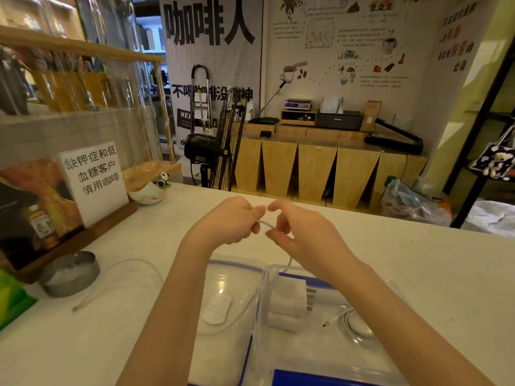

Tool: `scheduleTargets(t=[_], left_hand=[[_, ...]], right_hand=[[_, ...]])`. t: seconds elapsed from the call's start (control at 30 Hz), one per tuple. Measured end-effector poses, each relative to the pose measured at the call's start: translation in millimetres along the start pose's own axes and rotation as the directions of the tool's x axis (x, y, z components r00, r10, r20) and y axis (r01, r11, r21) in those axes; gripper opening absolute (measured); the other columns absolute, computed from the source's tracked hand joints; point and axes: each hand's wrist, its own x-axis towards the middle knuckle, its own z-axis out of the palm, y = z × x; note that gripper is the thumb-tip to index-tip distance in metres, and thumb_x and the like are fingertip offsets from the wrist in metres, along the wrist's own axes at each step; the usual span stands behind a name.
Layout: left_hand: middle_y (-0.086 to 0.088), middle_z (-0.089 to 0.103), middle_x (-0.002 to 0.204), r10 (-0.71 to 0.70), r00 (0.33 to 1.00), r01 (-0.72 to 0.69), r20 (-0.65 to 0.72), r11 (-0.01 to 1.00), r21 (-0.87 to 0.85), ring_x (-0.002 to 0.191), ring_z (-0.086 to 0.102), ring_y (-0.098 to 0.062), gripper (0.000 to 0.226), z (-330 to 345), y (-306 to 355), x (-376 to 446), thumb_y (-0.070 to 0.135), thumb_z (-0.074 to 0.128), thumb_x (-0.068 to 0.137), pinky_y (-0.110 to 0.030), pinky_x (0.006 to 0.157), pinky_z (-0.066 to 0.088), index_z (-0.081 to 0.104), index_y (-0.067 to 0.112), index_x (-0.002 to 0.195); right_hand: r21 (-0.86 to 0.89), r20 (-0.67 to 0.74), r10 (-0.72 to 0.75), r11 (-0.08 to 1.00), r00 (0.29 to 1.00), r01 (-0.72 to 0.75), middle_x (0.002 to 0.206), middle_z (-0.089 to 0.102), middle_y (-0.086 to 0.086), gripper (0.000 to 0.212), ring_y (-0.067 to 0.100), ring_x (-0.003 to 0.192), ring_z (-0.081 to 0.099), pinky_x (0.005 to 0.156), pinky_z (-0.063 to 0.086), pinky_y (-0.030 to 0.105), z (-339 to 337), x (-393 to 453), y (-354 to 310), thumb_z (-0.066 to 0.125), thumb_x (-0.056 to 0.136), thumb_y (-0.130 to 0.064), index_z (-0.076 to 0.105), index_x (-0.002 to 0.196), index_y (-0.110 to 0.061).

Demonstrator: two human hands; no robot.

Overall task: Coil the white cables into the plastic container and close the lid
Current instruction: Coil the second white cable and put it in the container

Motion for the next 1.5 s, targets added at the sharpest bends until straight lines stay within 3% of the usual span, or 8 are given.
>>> scheduleTargets(t=[0.13,0.27,0.57,0.7,0.93,1.07,1.33,1.5], left_hand=[[0.003,0.039,0.045,-0.069,0.998,0.069,0.006,0.992,-0.11,0.039,0.03,-0.01,0.04,-17,-18,0,0.034,0.041,0.093,-0.019,0.038,0.025,0.051,0.012,0.061],[0.009,0.037,0.035,-0.083,0.995,0.09,0.049,0.984,-0.155,0.031,0.028,-0.006,0.041,-23,-26,-2,0.035,0.04,0.093,-0.017,0.034,0.024,0.05,0.013,0.061],[0.005,0.045,0.051,0.046,0.997,-0.044,0.069,0.999,-0.023,0.046,0.038,-0.009,0.029,-46,-20,-23,0.036,0.052,0.087,-0.02,0.047,0.034,0.055,0.01,0.074],[0.008,0.042,0.038,0.18,0.984,-0.176,0.011,0.972,-0.156,0.037,0.036,-0.003,0.026,-62,-10,-43,0.03,0.05,0.087,-0.013,0.039,0.033,0.053,0.013,0.068],[0.009,0.037,0.04,0.513,0.855,-0.48,-0.078,0.725,-0.494,0.039,0.032,-0.005,0.037,-73,7,-74,0.035,0.044,0.089,-0.015,0.042,0.029,0.06,0.018,0.061],[0.013,0.037,0.039,0.584,0.801,-0.546,-0.133,0.621,-0.562,0.038,0.03,-0.007,0.039,-71,13,-80,0.038,0.039,0.087,-0.024,0.043,0.025,0.058,0.018,0.059],[0.011,0.038,0.038,0.532,0.843,-0.268,0.077,0.54,-0.798,0.035,0.031,-0.006,0.042,-40,9,-37,0.03,0.032,0.089,-0.02,0.041,0.027,0.057,0.014,0.06],[0.011,0.039,0.041,0.592,0.774,0.028,0.225,0.323,-0.946,0.036,0.035,-0.004,0.037,-9,16,-20,0.029,0.032,0.091,-0.017,0.042,0.033,0.056,0.011,0.068]], right_hand=[[-0.007,0.31,0.049,0.999,0.95,-0.05,0.104,0.065,0.005,0.022,0.016,0.087,0.056,0.075,0.047,0.023,15,16,31,0.055,0.087,-0.024,0.063,0.106,-0.016],[0.151,0.36,0.095,0.976,0.928,-0.159,0.098,0.069,0.01,0.02,0.018,0.081,0.06,0.073,0.049,0.023,31,29,39,0.057,0.086,-0.018,0.067,0.101,-0.01],[0.427,0.142,0.091,0.893,0.986,-0.143,0.092,0.07,0.017,0.019,0.023,0.078,0.067,0.07,0.055,0.021,47,53,18,0.058,0.085,-0.013,0.068,0.099,-0.004],[0.56,-0.021,0.048,0.828,0.999,-0.028,0.087,0.07,0.012,0.019,0.013,0.071,0.065,0.065,0.055,0.016,31,53,-3,0.057,0.085,-0.014,0.067,0.099,-0.006],[0.728,-0.232,-0.013,0.661,0.973,0.182,0.077,0.069,0.003,0.014,0.009,0.068,0.069,0.063,0.056,0.019,-32,33,-35,0.056,0.085,-0.012,0.067,0.093,-0.011],[0.806,-0.305,-0.006,0.531,0.952,0.262,0.069,0.07,0.001,0.014,0.013,0.06,0.069,0.058,0.057,0.021,-71,13,-42,0.053,0.085,-0.009,0.067,0.089,-0.012],[0.785,-0.327,0.087,0.579,0.941,0.219,0.063,0.071,-0.004,0.019,0.011,0.046,0.063,0.044,0.054,0.02,-92,8,-21,0.05,0.089,-0.011,0.067,0.09,-0.018],[0.76,-0.239,0.251,0.65,0.938,0.019,0.069,0.066,0.001,0.02,0.008,0.041,0.057,0.035,0.046,0.018,-74,15,6,0.048,0.09,-0.014,0.064,0.101,-0.018]])
